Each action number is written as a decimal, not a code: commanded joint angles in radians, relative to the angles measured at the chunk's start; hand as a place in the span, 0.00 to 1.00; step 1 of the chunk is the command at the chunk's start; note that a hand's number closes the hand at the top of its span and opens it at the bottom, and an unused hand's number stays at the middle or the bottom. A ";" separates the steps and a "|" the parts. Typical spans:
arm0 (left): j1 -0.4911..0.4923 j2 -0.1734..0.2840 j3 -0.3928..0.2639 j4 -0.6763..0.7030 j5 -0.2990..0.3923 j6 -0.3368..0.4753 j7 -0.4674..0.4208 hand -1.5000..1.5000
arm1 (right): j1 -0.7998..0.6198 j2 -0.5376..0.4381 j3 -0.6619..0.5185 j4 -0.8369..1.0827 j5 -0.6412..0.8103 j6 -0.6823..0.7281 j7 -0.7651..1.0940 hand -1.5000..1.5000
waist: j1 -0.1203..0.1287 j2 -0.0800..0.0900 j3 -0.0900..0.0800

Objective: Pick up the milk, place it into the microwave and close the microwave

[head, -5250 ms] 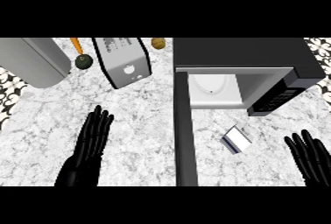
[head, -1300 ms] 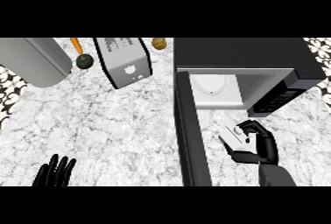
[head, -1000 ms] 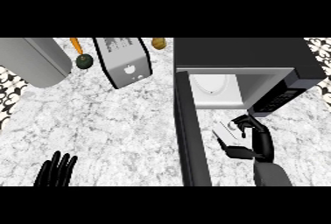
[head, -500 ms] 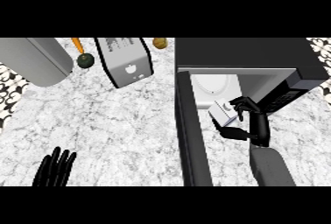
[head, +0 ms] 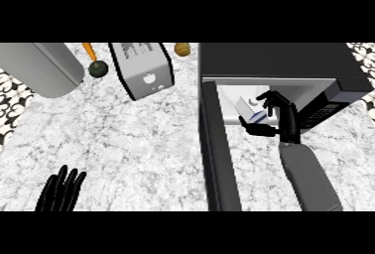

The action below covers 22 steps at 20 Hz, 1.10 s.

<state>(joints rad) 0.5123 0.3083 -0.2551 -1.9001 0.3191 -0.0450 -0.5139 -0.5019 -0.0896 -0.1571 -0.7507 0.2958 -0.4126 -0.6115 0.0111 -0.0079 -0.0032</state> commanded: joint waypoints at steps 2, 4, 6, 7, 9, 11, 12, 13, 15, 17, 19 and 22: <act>-0.053 -0.012 -0.007 0.022 -0.002 -0.006 0.029 0.00 | -0.186 -0.058 -0.037 0.224 0.054 -0.087 0.040 1.00 | 0.026 0.022 0.005; -0.020 0.023 0.030 0.025 0.031 -0.051 -0.001 0.00 | -0.200 -0.054 -0.042 0.259 0.060 -0.125 0.041 1.00 | 0.045 0.026 0.005; -0.002 0.001 -0.020 -0.043 -0.002 -0.012 0.035 0.00 | -0.236 -0.092 -0.036 0.270 0.084 -0.151 0.095 1.00 | 0.053 0.026 0.005; 0.005 0.014 -0.007 -0.025 0.008 -0.029 0.031 0.00 | -0.227 -0.083 -0.040 0.285 0.076 -0.156 0.065 1.00 | 0.052 0.026 0.005; -0.020 0.005 0.005 -0.013 -0.003 -0.007 0.035 0.00 | -0.243 -0.129 -0.036 0.292 0.102 -0.201 0.087 1.00 | 0.063 0.031 0.005; -0.039 0.027 0.024 0.030 -0.040 -0.003 0.029 0.00 | -0.245 -0.132 -0.039 0.300 0.111 -0.264 0.092 1.00 | 0.065 0.035 0.005; -0.054 0.036 0.038 0.018 -0.036 0.010 0.066 0.00 | -0.253 -0.121 -0.033 0.308 0.122 -0.302 0.093 1.00 | 0.061 0.034 0.006; -0.063 0.022 0.014 0.031 -0.066 0.018 0.052 0.00 | -0.260 -0.127 -0.053 0.316 0.108 -0.325 0.108 1.00 | 0.068 0.039 0.006; -0.078 0.047 0.027 0.010 -0.080 0.027 0.087 0.00 | -0.267 -0.103 -0.043 0.334 0.129 -0.402 0.114 1.00 | 0.072 0.039 0.007; -0.060 0.054 0.042 0.040 -0.062 0.002 0.057 0.00 | -0.278 -0.151 -0.042 0.340 0.132 -0.382 0.138 0.00 | 0.087 0.042 0.006; -0.071 0.032 0.000 0.055 -0.093 0.010 0.056 0.00 | -0.291 -0.147 -0.013 0.366 0.172 -0.425 0.156 0.00 | 0.091 0.044 0.005; -0.064 0.048 0.013 0.043 -0.098 0.005 0.049 0.00 | -0.289 -0.156 0.008 0.393 0.197 -0.437 0.169 0.00 | 0.097 0.042 0.005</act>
<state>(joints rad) 0.4447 0.3478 -0.2376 -1.8631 0.2413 -0.0367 -0.4558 -0.6326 -0.0962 -0.1658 -0.4906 0.4406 -0.9920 -0.4766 0.0687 -0.0027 -0.0046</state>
